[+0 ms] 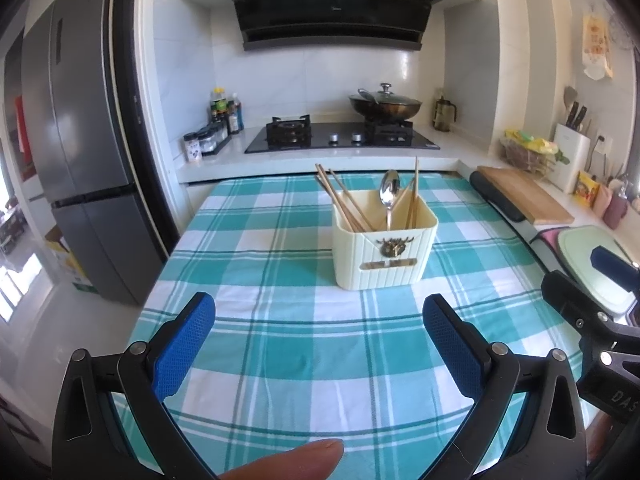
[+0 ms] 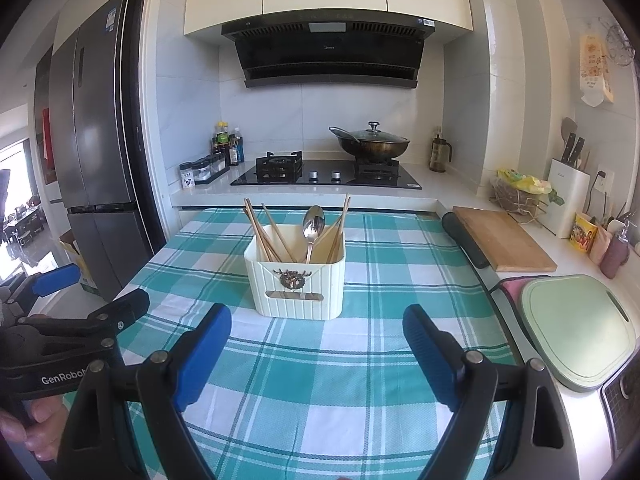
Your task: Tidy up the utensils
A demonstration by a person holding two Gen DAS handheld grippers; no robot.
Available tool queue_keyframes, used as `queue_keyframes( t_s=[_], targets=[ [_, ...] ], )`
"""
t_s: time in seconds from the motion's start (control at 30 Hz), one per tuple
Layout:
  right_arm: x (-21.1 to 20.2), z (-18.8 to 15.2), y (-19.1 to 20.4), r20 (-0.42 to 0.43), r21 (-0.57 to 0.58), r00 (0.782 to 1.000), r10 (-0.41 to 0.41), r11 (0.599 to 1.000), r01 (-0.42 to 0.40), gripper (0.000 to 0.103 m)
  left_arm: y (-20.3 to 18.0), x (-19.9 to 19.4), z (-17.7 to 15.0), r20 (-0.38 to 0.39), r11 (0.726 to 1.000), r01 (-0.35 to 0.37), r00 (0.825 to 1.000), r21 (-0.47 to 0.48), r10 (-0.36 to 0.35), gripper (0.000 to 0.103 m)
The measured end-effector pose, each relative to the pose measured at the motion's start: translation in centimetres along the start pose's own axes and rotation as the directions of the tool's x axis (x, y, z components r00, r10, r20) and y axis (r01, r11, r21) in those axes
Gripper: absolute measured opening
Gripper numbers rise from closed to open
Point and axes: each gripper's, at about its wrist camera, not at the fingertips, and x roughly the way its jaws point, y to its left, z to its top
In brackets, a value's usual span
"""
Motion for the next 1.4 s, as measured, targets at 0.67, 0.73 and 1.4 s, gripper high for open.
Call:
queue_keyframes(
  t_s=[0.67, 0.73, 1.4],
  targets=[
    [-0.77, 0.18, 0.26, 0.008, -0.011, 1.000, 0.011, 1.000, -0.011, 0.089, 0.06, -0.76, 0.22, 0.013, 1.000, -0.004, 1.000, 0.003, 0.004, 0.103],
    [-0.78, 0.18, 0.27, 0.007, -0.010, 1.000, 0.011, 1.000, -0.011, 0.089, 0.06, -0.76, 0.21, 0.012, 1.000, -0.002, 1.000, 0.003, 0.002, 0.103],
    [-0.80, 0.16, 0.27, 0.004, -0.009, 1.000, 0.013, 1.000, -0.013, 0.089, -0.27, -0.85, 0.12, 0.009, 1.000, 0.006, 1.000, 0.003, -0.006, 0.103]
  ],
)
